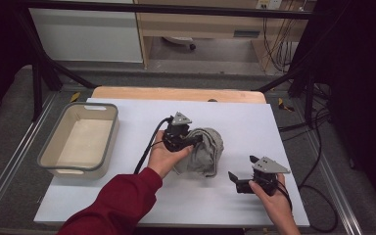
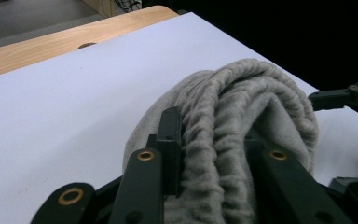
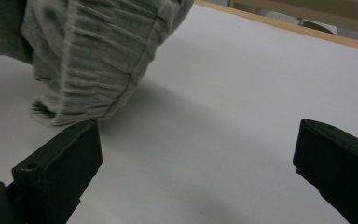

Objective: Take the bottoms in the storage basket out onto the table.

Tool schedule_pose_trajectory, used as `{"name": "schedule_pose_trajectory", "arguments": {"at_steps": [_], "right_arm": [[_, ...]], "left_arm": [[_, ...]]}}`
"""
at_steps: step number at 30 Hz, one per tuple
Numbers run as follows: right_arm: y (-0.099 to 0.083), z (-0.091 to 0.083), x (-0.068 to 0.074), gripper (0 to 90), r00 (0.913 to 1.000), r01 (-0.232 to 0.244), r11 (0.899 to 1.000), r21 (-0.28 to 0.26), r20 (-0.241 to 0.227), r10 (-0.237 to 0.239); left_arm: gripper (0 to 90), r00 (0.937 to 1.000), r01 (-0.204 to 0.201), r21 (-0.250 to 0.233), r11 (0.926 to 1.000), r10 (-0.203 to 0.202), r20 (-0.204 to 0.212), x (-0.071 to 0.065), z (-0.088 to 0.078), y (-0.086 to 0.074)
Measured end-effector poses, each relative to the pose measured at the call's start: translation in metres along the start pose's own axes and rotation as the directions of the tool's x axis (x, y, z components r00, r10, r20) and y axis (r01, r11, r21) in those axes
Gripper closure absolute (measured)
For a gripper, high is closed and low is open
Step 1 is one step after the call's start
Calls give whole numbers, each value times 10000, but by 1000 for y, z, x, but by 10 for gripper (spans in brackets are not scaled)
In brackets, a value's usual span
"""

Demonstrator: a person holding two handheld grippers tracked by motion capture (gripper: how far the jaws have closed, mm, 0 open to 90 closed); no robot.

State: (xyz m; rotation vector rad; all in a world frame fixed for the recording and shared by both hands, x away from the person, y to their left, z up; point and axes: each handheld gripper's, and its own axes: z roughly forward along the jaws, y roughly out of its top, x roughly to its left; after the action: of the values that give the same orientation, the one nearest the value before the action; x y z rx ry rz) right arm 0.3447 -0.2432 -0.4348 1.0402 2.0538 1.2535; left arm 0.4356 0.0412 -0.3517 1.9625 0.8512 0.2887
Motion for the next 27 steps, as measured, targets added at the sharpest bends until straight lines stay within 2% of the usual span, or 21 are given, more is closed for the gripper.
{"name": "schedule_pose_trajectory", "arguments": {"at_steps": [6, 14, 23, 27], "right_arm": [[0, 2, 0, 16, 10000, 77, 9999, 103, -30, -77], [0, 0, 2, 16, 9999, 128, 9999, 97, -16, -128], [0, 1, 2, 16, 9999, 162, 9998, 150, -20, -161], [1, 1, 4, 16, 9996, 287, 9994, 181, -38, -287]], "left_arm": [[700, 9997, -21, 169, 9999, 25, -241, 6, 10, -1], [699, 9981, -97, 195, 9998, 108, -600, 6, 18, -1], [695, 9983, -166, 312, 9994, 183, -551, 3, 28, 2], [694, 9972, -443, 531, 9976, 473, -575, -2, 33, 4]]}}
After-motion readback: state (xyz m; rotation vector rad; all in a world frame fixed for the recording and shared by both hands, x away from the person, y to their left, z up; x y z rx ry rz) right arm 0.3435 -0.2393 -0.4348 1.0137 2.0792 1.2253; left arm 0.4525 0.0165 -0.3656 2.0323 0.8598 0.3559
